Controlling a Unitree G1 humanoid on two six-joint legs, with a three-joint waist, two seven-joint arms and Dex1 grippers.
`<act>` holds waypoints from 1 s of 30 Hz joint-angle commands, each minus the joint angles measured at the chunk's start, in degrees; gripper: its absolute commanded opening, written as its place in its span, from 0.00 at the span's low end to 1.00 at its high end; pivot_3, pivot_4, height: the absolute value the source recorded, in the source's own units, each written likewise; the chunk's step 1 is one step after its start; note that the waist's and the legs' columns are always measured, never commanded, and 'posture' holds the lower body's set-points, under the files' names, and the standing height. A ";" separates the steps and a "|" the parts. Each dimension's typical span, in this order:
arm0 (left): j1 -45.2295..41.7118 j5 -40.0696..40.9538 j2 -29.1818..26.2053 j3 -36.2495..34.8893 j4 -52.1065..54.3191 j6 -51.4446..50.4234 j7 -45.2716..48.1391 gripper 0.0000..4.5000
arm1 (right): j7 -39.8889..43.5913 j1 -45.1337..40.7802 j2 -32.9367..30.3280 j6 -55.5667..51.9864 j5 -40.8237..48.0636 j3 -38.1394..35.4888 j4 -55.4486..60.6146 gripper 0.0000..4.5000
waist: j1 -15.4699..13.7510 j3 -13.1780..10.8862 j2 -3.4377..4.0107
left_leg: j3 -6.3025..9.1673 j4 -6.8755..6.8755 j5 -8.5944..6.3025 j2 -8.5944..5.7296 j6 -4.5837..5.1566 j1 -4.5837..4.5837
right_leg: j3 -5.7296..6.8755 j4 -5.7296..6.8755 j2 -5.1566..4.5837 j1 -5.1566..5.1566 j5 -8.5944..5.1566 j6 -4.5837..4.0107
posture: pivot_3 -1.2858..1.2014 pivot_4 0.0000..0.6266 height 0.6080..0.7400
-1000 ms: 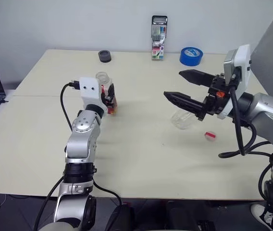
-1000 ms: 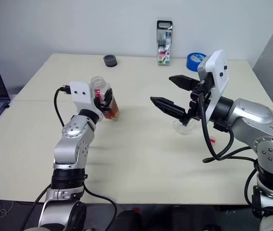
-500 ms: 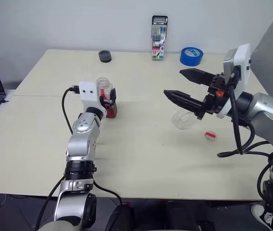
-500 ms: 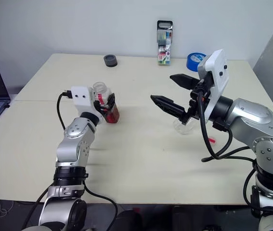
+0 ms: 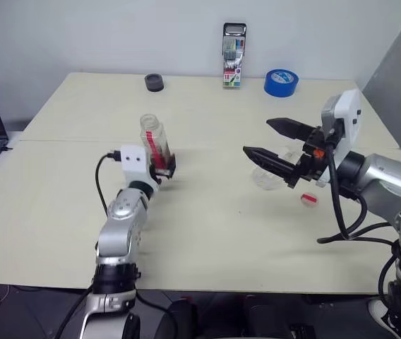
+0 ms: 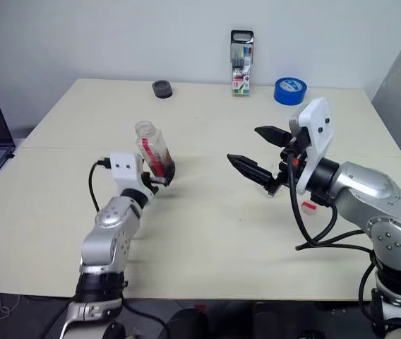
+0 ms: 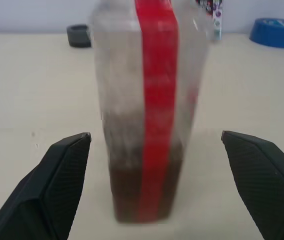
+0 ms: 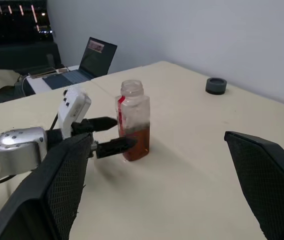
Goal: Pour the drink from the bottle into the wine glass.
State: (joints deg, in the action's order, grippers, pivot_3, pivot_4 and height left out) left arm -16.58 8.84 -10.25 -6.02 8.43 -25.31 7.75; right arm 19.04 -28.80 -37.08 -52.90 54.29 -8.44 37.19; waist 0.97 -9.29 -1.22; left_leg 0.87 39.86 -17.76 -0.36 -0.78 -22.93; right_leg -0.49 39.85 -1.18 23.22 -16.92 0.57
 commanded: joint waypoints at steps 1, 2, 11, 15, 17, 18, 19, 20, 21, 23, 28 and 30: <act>1.72 0.62 0.51 0.97 8.94 -3.25 -0.88 0.99 | -1.27 2.08 0.03 1.98 -1.26 -2.02 2.49 1.00 | -0.10 0.00 0.00 | 0.00 0.01 0.00 -0.01 0.00 -0.01 | 0.00 0.02 0.00 0.00 0.00 0.00 | 0.52 0.24 1.00; 2.59 1.05 0.65 0.78 10.85 -4.86 -1.13 0.99 | -1.60 3.13 0.06 2.17 -1.45 -2.28 2.89 1.00 | -0.12 0.00 0.00 | 0.00 0.02 0.00 0.00 0.01 0.00 | 0.01 0.03 0.00 0.00 0.00 0.00 | 0.52 0.24 1.00; 3.95 8.27 -14.81 8.62 19.77 -8.68 21.71 0.99 | 8.05 17.69 -22.11 37.73 -46.02 13.06 -12.44 1.00 | -0.59 0.01 0.02 | -0.05 0.00 0.01 -0.05 -0.01 0.10 | 0.01 -0.04 0.01 -0.07 0.00 0.01 | 0.52 0.24 1.00; -0.05 13.83 -17.71 9.81 18.81 -10.38 29.74 0.99 | 3.20 13.74 -24.24 61.40 -63.40 17.89 -34.92 1.00 | -0.44 -0.02 0.02 | -0.24 0.00 0.13 -0.01 -0.22 0.22 | -0.14 -0.06 0.06 -0.10 -0.01 0.04 | 0.52 0.24 1.00; -2.21 16.11 -17.32 9.47 17.57 -11.47 31.17 0.99 | 0.16 8.66 -23.17 69.71 -70.46 20.67 -45.44 1.00 | -0.11 -0.02 0.04 | -0.34 0.00 0.14 0.00 -0.24 0.26 | -0.25 0.03 0.06 -0.05 -0.01 0.03 | 0.52 0.24 1.00; -2.99 17.56 -17.20 9.33 17.18 -12.22 32.07 0.99 | -1.56 5.68 -22.26 72.98 -73.80 22.24 -50.58 1.00 | 0.07 -0.04 0.06 | -0.42 -0.02 0.14 0.03 -0.25 0.30 | -0.31 0.05 0.08 -0.05 -0.01 0.03 | 0.52 0.24 1.00; -3.64 18.40 -17.14 9.32 16.76 -12.71 32.66 0.99 | -2.91 2.85 -21.45 76.07 -76.96 23.89 -55.16 1.00 | 0.39 -0.04 0.06 | -0.42 -0.04 0.14 0.03 -0.25 0.30 | -0.31 0.05 0.09 -0.05 -0.01 0.03 | 0.52 0.24 1.00; -4.07 18.85 -17.21 9.33 16.43 -12.95 32.97 0.99 | -3.90 0.71 -20.65 78.61 -79.11 24.92 -58.64 1.00 | 0.68 -0.04 0.07 | -0.45 -0.03 0.14 0.04 -0.25 0.32 | -0.33 0.06 0.09 -0.05 -0.01 0.03 | 0.52 0.24 1.00; -4.54 19.15 -17.11 9.25 15.90 -13.03 33.04 0.99 | -5.24 -1.60 -19.60 80.77 -81.17 25.87 -62.05 1.00 | 0.78 -0.04 0.06 | -0.47 -0.05 0.15 0.05 -0.26 0.32 | -0.35 0.06 0.09 -0.05 -0.01 0.02 | 0.52 0.24 1.00; -5.32 18.94 -16.89 9.09 14.56 -12.54 32.70 0.99 | -7.62 -5.87 -17.62 84.21 -85.75 28.23 -68.21 1.00 | 0.97 -0.04 0.07 | -0.51 -0.04 0.15 0.06 -0.26 0.35 | -0.39 0.06 0.10 -0.05 -0.01 0.02 | 0.52 0.24 1.00; -6.08 17.82 -16.28 9.84 11.78 -10.93 32.65 0.99 | -14.50 -15.28 -11.40 89.29 -94.03 33.43 -82.78 1.00 | 0.92 -0.04 0.07 | -0.57 -0.02 0.15 0.06 -0.26 0.35 | -0.44 0.08 0.09 -0.05 0.00 0.02 | 0.52 0.24 1.00; -5.83 17.20 -15.70 10.63 11.04 -10.16 32.57 0.99 | -17.13 -18.09 -9.20 89.90 -96.56 35.21 -87.79 1.00 | 0.84 -0.04 0.07 | -0.58 -0.01 0.15 0.06 -0.26 0.34 | -0.45 0.08 0.07 -0.04 0.00 0.01 | 0.52 0.24 1.00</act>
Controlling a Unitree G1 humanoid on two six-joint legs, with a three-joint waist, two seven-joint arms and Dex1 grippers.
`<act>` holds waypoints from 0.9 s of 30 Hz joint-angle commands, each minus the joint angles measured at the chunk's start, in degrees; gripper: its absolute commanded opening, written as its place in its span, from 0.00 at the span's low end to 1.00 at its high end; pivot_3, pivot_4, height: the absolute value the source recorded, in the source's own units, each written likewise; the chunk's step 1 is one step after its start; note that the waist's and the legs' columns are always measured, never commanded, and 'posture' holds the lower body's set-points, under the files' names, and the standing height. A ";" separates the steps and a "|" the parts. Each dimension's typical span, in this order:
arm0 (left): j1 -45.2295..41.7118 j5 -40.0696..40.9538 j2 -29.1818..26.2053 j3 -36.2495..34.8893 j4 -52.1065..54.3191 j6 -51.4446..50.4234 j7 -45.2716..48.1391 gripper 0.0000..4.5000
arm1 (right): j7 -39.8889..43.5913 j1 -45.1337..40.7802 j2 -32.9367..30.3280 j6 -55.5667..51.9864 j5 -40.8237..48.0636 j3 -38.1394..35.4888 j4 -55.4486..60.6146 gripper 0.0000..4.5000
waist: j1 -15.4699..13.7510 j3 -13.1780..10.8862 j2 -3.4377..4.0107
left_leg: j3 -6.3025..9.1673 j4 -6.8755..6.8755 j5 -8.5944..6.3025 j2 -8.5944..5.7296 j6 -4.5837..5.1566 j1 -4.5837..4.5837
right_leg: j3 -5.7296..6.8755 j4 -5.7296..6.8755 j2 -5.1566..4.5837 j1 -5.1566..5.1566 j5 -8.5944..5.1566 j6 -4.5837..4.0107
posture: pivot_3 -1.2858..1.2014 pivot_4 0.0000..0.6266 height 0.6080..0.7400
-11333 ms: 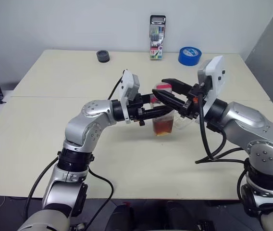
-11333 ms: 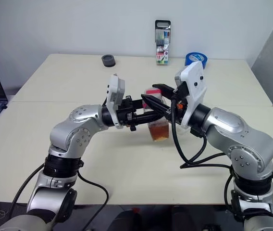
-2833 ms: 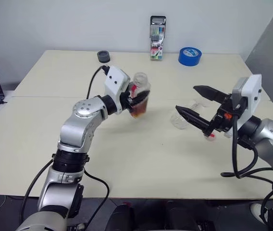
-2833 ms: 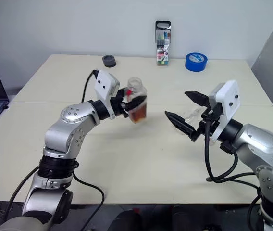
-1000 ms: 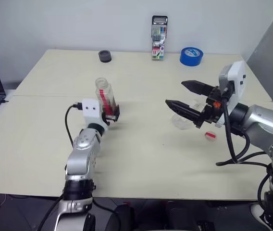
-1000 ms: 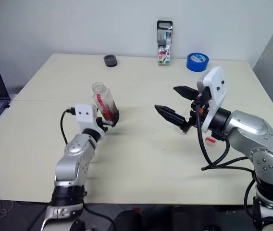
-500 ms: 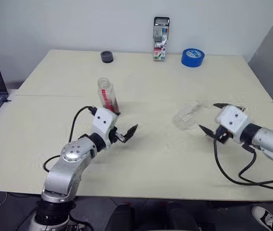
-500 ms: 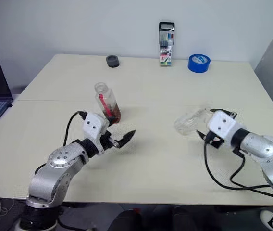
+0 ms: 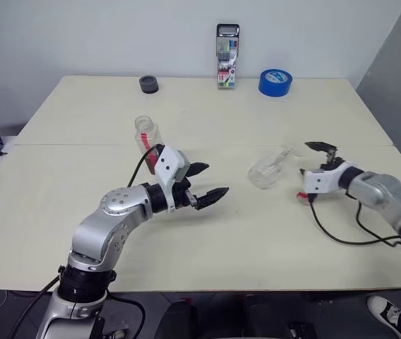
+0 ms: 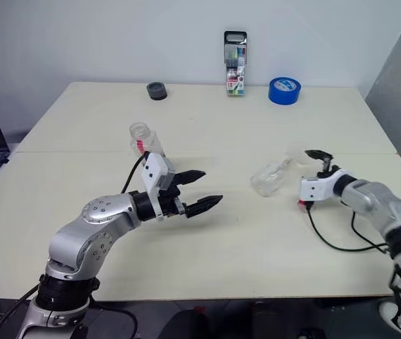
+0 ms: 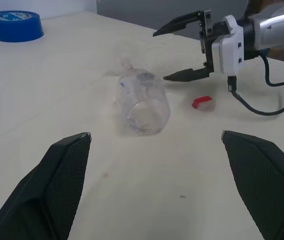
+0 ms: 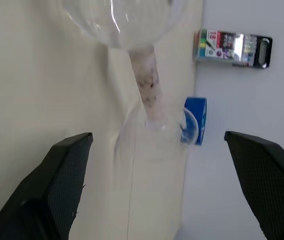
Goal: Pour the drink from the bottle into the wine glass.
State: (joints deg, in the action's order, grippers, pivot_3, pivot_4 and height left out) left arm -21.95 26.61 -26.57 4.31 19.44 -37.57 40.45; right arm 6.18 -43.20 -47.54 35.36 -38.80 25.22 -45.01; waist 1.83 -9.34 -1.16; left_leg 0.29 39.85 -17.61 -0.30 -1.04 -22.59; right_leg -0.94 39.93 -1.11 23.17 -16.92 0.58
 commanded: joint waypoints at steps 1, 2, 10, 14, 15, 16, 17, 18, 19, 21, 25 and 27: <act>-0.32 -0.96 1.18 0.98 -0.11 2.51 -0.36 0.99 | -6.37 -5.86 2.87 1.24 -6.02 3.51 -8.81 1.00 | -0.01 0.00 0.00 | 0.00 -0.01 0.00 0.00 0.00 -0.01 | 0.01 -0.02 0.00 0.00 0.00 0.00 | 0.52 0.24 1.00; -0.24 -1.27 1.62 1.47 -0.19 2.81 -0.54 0.99 | -8.14 -7.57 4.05 1.09 -7.98 5.04 -11.45 1.00 | -0.01 0.00 0.00 | -0.03 0.00 0.00 0.00 0.00 0.00 | -0.01 -0.01 -0.02 0.00 0.00 0.00 | 0.52 0.24 1.00; -0.94 -1.14 2.69 1.70 0.06 2.66 -1.46 0.99 | -16.79 -16.43 9.12 -0.21 -13.95 10.72 -23.65 1.00 | 0.22 0.01 -0.01 | -0.15 0.01 0.00 0.01 -0.01 0.05 | -0.09 0.05 -0.04 0.01 0.02 0.00 | 0.52 0.24 1.00; -1.01 -1.08 2.68 1.56 -0.06 2.65 -1.52 0.99 | -19.49 -18.06 10.44 -0.36 -15.69 12.82 -26.46 1.00 | 0.22 0.01 -0.01 | -0.17 0.02 0.00 0.01 -0.01 0.05 | -0.10 0.05 -0.04 0.02 0.02 0.00 | 0.52 0.24 1.00; -1.08 -1.04 2.69 1.52 -0.08 2.60 -1.53 0.99 | -20.08 -18.37 10.68 -0.38 -16.05 13.34 -26.89 1.00 | 0.22 0.01 -0.01 | -0.16 0.02 0.00 0.01 -0.01 0.05 | -0.09 0.05 -0.04 0.02 0.02 0.00 | 0.52 0.24 1.00; -1.21 -1.01 2.74 1.53 -0.11 2.53 -1.56 0.99 | -20.59 -18.65 10.92 -0.33 -16.27 13.72 -27.27 1.00 | 0.21 0.01 -0.01 | -0.16 0.02 0.00 0.01 -0.01 0.05 | -0.10 0.05 -0.04 0.02 0.02 0.00 | 0.52 0.24 1.00; -1.29 -0.97 2.75 1.51 -0.12 2.48 -1.58 0.99 | -21.05 -18.89 11.14 -0.22 -16.45 14.01 -27.57 1.00 | 0.22 0.01 -0.01 | -0.17 0.02 0.00 0.01 -0.01 0.05 | -0.10 0.05 -0.04 0.02 0.02 0.00 | 0.52 0.24 1.00; -1.40 -0.96 2.80 1.56 -0.15 2.43 -1.62 0.99 | -21.40 -19.14 11.36 -0.12 -16.67 14.23 -27.86 1.00 | 0.22 0.01 -0.01 | -0.16 0.02 0.00 0.01 -0.01 0.05 | -0.09 0.05 -0.04 0.02 0.02 0.00 | 0.52 0.24 1.00; -1.48 -0.96 2.82 1.62 -0.16 2.40 -1.63 0.99 | -21.52 -19.36 11.55 0.05 -16.69 14.32 -28.15 1.00 | 0.23 0.01 -0.01 | -0.16 0.02 0.00 0.01 -0.01 0.05 | -0.10 0.05 -0.04 0.02 0.02 0.00 | 0.52 0.24 1.00; -1.58 -0.87 2.83 1.67 -0.02 2.25 -1.64 1.00 | -21.91 -19.81 11.78 0.15 -16.73 14.70 -28.59 0.88 | 0.25 0.01 -0.01 | -0.17 0.01 0.00 0.01 -0.01 0.05 | -0.10 0.05 -0.04 0.02 0.02 0.00 | 0.52 0.24 1.00; -1.70 -0.65 2.67 1.54 0.05 2.04 -1.55 1.00 | -22.90 -20.52 11.89 0.34 -17.00 15.20 -28.91 0.57 | 0.23 0.01 -0.01 | -0.16 0.01 0.00 0.01 -0.01 0.04 | -0.09 0.05 -0.04 0.02 0.02 0.00 | 0.52 0.24 1.00; -1.89 -0.57 2.76 1.55 0.00 1.92 -1.64 1.00 | -23.23 -20.77 11.88 0.21 -17.11 15.45 -29.06 0.40 | 0.23 0.01 -0.01 | -0.16 0.01 0.00 0.01 -0.01 0.04 | -0.09 0.05 -0.04 0.02 0.02 0.00 | 0.52 0.24 1.00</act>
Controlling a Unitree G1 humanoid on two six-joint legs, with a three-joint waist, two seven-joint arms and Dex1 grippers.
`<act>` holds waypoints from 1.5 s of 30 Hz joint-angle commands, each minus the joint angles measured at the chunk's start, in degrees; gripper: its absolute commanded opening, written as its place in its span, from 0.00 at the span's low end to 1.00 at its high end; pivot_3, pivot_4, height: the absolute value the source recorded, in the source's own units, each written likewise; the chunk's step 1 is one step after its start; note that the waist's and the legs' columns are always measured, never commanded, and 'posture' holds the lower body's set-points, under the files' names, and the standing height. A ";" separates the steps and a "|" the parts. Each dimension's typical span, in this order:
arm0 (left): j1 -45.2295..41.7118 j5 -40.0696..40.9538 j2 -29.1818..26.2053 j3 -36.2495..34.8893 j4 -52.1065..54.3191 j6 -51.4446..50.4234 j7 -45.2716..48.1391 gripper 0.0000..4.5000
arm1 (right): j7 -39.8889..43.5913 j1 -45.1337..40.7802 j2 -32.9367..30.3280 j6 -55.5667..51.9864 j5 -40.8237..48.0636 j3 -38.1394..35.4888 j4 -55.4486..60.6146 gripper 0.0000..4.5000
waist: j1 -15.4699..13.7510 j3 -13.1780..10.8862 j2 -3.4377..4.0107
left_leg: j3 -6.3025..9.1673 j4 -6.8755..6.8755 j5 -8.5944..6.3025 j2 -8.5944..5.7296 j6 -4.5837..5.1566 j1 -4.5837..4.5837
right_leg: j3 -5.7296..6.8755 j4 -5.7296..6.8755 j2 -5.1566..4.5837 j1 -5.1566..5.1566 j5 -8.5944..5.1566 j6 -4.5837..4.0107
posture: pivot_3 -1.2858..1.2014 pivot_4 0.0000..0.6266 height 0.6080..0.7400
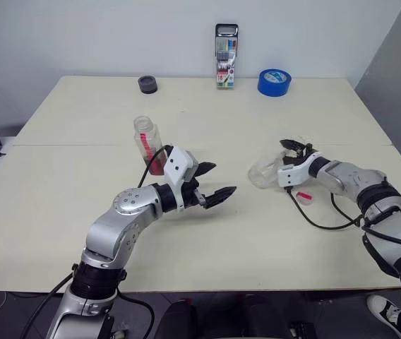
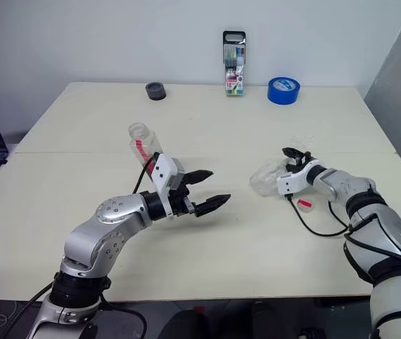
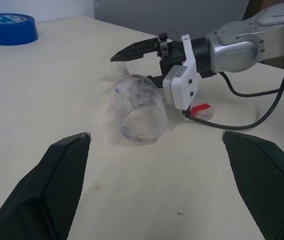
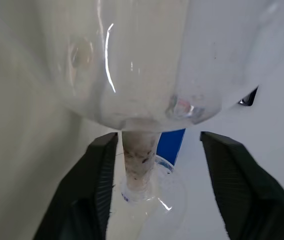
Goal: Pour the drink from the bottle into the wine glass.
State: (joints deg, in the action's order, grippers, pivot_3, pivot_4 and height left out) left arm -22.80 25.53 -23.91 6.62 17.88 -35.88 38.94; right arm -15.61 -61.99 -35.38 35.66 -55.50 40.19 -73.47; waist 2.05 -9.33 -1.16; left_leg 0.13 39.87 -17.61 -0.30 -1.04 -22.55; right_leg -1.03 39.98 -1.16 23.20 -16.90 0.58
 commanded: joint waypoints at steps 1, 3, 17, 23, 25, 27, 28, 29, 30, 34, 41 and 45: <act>-1.11 0.51 0.16 -0.70 1.58 0.20 -0.17 1.00 | -1.72 -2.06 -0.31 -0.13 -0.46 0.60 -0.62 0.33 | 0.00 0.00 0.00 | 0.00 0.00 0.00 0.00 0.00 0.00 | 0.00 0.00 0.00 0.00 0.00 0.00 | 0.52 0.24 1.00; -1.08 0.52 0.24 -0.49 1.68 0.12 -0.21 1.00 | -2.35 -2.25 -0.34 -0.20 -0.48 0.79 -0.64 0.16 | 0.00 0.00 0.00 | 0.00 0.00 0.00 0.00 0.00 0.00 | 0.01 0.00 0.00 0.00 0.00 0.00 | 0.52 0.24 1.00; 18.15 5.86 -4.22 -11.55 15.26 1.84 -1.04 1.00 | 17.18 -1.64 7.44 4.51 28.91 -21.44 4.25 0.02 | 1.94 -0.02 0.02 | -0.05 -0.12 0.00 0.09 0.00 0.00 | -0.04 -0.04 0.03 0.06 0.00 -0.01 | 0.52 0.24 1.00; 30.24 2.47 -0.46 -15.93 19.29 6.06 -8.78 1.00 | 34.31 5.65 20.60 -11.26 50.27 -33.26 21.18 0.02 | 1.14 0.01 0.04 | 0.08 -0.12 -0.03 0.12 0.04 0.07 | 0.09 0.02 0.04 -0.04 0.01 -0.02 | 0.52 0.24 1.00; 32.21 2.40 0.15 -15.89 19.84 6.40 -9.93 1.00 | 36.47 8.56 23.33 -19.12 54.15 -35.07 27.97 0.02 | 0.29 0.01 0.05 | 0.11 -0.11 -0.04 0.12 0.06 0.00 | 0.13 0.02 0.00 -0.02 0.01 -0.02 | 0.52 0.24 1.00; 34.33 1.96 0.70 -15.86 20.30 6.99 -11.10 1.00 | 37.90 12.41 26.74 -29.15 57.58 -35.40 35.98 0.02 | -0.47 0.01 0.04 | 0.19 -0.05 -0.05 0.06 0.08 -0.10 | 0.20 -0.02 -0.06 0.01 0.02 -0.01 | 0.52 0.24 1.00; 35.02 1.80 0.90 -15.85 20.58 7.21 -11.61 1.00 | 38.27 14.27 27.98 -33.72 58.44 -35.05 39.64 0.02 | -0.60 0.01 0.04 | 0.21 -0.05 -0.07 0.04 0.12 -0.14 | 0.21 -0.06 -0.08 0.01 0.02 -0.01 | 0.52 0.24 1.00; 35.39 1.75 0.99 -15.83 20.78 7.36 -11.99 1.00 | 38.43 15.61 28.64 -37.18 58.79 -34.81 42.59 0.02 | -0.62 0.01 0.05 | 0.24 -0.05 -0.15 0.03 0.24 -0.17 | 0.23 -0.07 -0.10 0.02 0.02 -0.01 | 0.52 0.24 1.00; 35.71 1.79 0.97 -15.77 21.07 7.39 -12.24 1.00 | 38.31 16.99 28.94 -39.79 58.37 -34.22 45.16 0.02 | -0.62 0.01 0.05 | 0.28 -0.06 -0.16 0.02 0.26 -0.20 | 0.27 -0.08 -0.10 0.06 0.02 -0.01 | 0.52 0.24 1.00; 36.74 2.20 0.74 -15.51 21.93 7.31 -12.77 1.00 | 37.74 20.14 30.04 -49.31 58.72 -33.98 51.30 0.02 | -0.51 0.01 0.07 | 0.37 -0.07 -0.17 0.01 0.28 -0.18 | 0.35 -0.04 -0.09 0.06 0.02 -0.01 | 0.52 0.24 1.00; 36.02 3.71 1.16 -14.26 23.09 5.00 -14.38 1.00 | 37.29 21.27 31.23 -52.75 57.89 -32.94 53.86 0.02 | -0.18 0.01 0.07 | 0.41 -0.09 -0.17 0.02 0.28 -0.14 | 0.35 0.00 -0.02 0.06 0.01 -0.02 | 0.52 0.24 1.00; 36.34 3.74 0.69 -14.64 22.10 6.05 -13.80 1.00 | 36.80 21.40 32.47 -53.59 58.37 -33.67 52.30 0.02 | -0.18 0.01 0.08 | 0.40 -0.09 -0.17 0.02 0.28 -0.14 | 0.35 0.00 -0.01 0.06 0.01 -0.02 | 0.52 0.24 1.00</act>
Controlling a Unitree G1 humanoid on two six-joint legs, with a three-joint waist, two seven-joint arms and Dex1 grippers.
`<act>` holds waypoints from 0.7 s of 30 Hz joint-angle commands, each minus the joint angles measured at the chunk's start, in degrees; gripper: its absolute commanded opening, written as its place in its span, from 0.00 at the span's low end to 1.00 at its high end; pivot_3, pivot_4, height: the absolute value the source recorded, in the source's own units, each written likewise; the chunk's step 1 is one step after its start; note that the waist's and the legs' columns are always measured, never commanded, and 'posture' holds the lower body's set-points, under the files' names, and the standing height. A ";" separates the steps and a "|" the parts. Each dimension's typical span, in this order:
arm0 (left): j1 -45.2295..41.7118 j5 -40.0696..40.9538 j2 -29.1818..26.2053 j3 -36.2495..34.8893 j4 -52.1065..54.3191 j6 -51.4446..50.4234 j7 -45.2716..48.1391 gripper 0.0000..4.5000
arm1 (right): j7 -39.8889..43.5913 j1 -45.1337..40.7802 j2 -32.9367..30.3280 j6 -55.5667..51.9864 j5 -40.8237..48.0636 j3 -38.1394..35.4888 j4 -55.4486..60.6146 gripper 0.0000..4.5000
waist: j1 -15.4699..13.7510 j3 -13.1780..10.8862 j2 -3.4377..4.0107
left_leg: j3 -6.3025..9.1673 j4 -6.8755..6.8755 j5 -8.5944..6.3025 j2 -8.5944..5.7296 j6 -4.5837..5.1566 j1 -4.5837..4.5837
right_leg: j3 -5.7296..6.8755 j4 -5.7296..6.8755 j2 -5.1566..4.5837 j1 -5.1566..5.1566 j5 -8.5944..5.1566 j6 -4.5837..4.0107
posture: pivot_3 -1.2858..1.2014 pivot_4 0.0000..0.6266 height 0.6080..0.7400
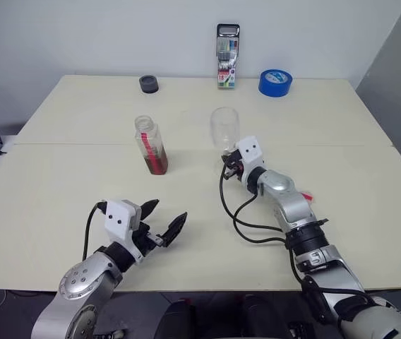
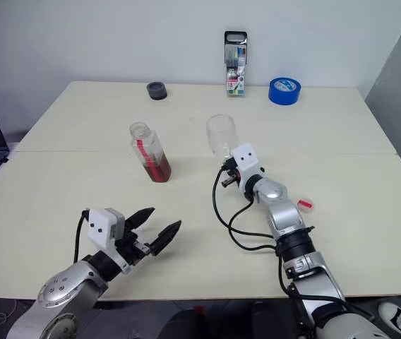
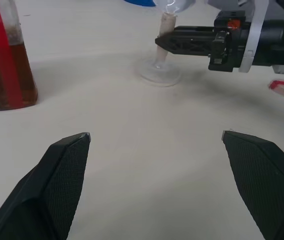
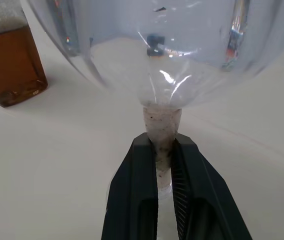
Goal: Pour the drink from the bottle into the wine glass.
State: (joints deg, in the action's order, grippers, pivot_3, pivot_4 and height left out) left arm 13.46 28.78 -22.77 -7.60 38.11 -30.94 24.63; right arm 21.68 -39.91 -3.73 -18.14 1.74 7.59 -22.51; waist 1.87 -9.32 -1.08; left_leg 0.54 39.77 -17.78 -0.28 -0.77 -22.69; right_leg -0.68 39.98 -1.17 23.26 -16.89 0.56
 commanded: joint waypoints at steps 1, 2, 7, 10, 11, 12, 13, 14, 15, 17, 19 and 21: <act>-0.03 0.40 -0.64 -0.49 1.60 1.31 0.65 1.00 | -0.62 -0.73 1.07 0.03 1.31 -1.32 1.08 0.02 | -0.01 0.00 0.00 | 0.00 0.00 0.00 0.00 0.00 0.00 | 0.00 0.00 0.00 0.00 0.00 0.00 | 0.52 0.24 1.00; -0.04 0.28 -0.73 -0.51 1.22 1.62 0.84 1.00 | -0.73 -0.75 1.30 -0.17 1.50 -1.52 0.81 0.02 | -0.02 0.00 0.00 | 0.00 0.00 0.00 0.00 0.00 0.00 | 0.00 0.00 0.00 0.00 0.00 0.00 | 0.52 0.24 1.00; 0.00 0.26 -0.61 0.10 0.84 2.04 1.24 1.00 | -0.69 -0.36 1.63 0.82 0.87 -0.83 0.01 0.02 | -0.01 0.00 0.00 | 0.00 0.00 0.00 0.00 0.00 0.00 | 0.01 -0.01 0.00 -0.01 0.00 0.00 | 0.52 0.24 1.00; -0.35 -0.09 -0.68 0.83 0.86 2.14 1.28 1.00 | -0.32 0.53 1.22 2.59 -0.20 0.36 -0.96 0.18 | -0.01 0.00 0.00 | 0.00 0.00 0.00 0.00 0.00 0.01 | 0.00 -0.01 0.00 -0.01 0.00 0.00 | 0.52 0.24 1.00; -0.63 -0.19 -0.79 0.92 0.73 2.21 1.26 1.00 | -0.07 0.76 1.11 3.04 -0.40 0.57 -1.22 0.24 | -0.01 0.00 0.00 | 0.00 0.00 0.00 0.00 0.00 0.01 | 0.00 -0.01 0.00 -0.01 0.00 0.00 | 0.52 0.24 1.00; -0.95 -0.14 -0.87 0.90 0.60 2.14 1.21 1.00 | 0.18 0.98 1.03 3.42 -0.52 0.73 -1.38 0.31 | -0.02 0.00 0.00 | 0.00 0.00 0.00 0.00 0.00 0.01 | 0.00 -0.01 0.00 -0.01 0.00 0.00 | 0.52 0.24 1.00; -1.23 -0.05 -0.95 0.83 0.52 2.01 1.14 1.00 | 0.08 1.19 1.12 3.37 -0.38 0.52 -1.45 0.40 | -0.03 0.00 0.00 | 0.00 0.00 0.00 0.00 0.00 0.02 | 0.00 -0.01 0.00 -0.01 0.00 0.00 | 0.52 0.24 1.00; -1.40 0.01 -0.99 0.79 0.49 1.91 1.10 1.00 | -0.02 1.32 1.18 3.33 -0.28 0.37 -1.50 0.47 | -0.03 0.00 0.00 | 0.01 0.00 0.00 0.00 0.00 0.02 | 0.01 -0.01 0.00 -0.01 0.00 0.00 | 0.52 0.24 1.00; -1.51 0.02 -1.04 0.80 0.50 1.85 1.10 1.00 | -0.08 1.42 1.19 3.39 -0.19 0.22 -1.59 0.55 | -0.03 0.00 0.00 | 0.00 0.00 0.00 0.00 0.00 0.01 | 0.00 -0.01 0.00 -0.02 0.00 0.00 | 0.52 0.24 1.00; -1.68 -0.72 -0.91 1.40 -0.27 2.46 1.20 1.00 | 0.30 2.05 0.75 3.71 -0.35 0.44 -0.91 0.72 | -0.04 0.00 0.00 | 0.00 0.00 0.00 0.00 0.00 0.00 | 0.00 -0.02 0.00 -0.02 0.00 0.00 | 0.52 0.24 1.00; -2.11 -1.52 -0.60 2.14 -1.04 3.02 1.08 1.00 | 0.57 3.24 0.31 3.20 -0.45 0.78 1.18 0.87 | -0.06 0.00 0.00 | 0.01 0.00 0.00 0.00 0.00 0.01 | 0.01 -0.03 0.00 -0.02 0.00 0.00 | 0.52 0.24 1.00; -3.46 -2.40 -0.03 2.79 -2.33 3.61 0.57 1.00 | 0.67 5.54 -0.41 1.31 -0.29 0.90 5.15 0.99 | -0.10 0.00 0.00 | 0.01 -0.01 0.00 -0.01 0.00 0.00 | 0.01 -0.04 0.00 -0.03 0.00 0.00 | 0.52 0.24 1.00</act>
State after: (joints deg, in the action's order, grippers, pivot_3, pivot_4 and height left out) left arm 11.17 27.30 -23.17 -5.20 35.61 -29.14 25.55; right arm 21.83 -35.20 -3.69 -16.04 1.24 8.25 -22.40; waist 1.77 -9.32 -1.09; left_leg 0.55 39.77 -17.78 -0.29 -0.77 -22.70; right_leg -0.67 39.94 -1.18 23.23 -16.89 0.56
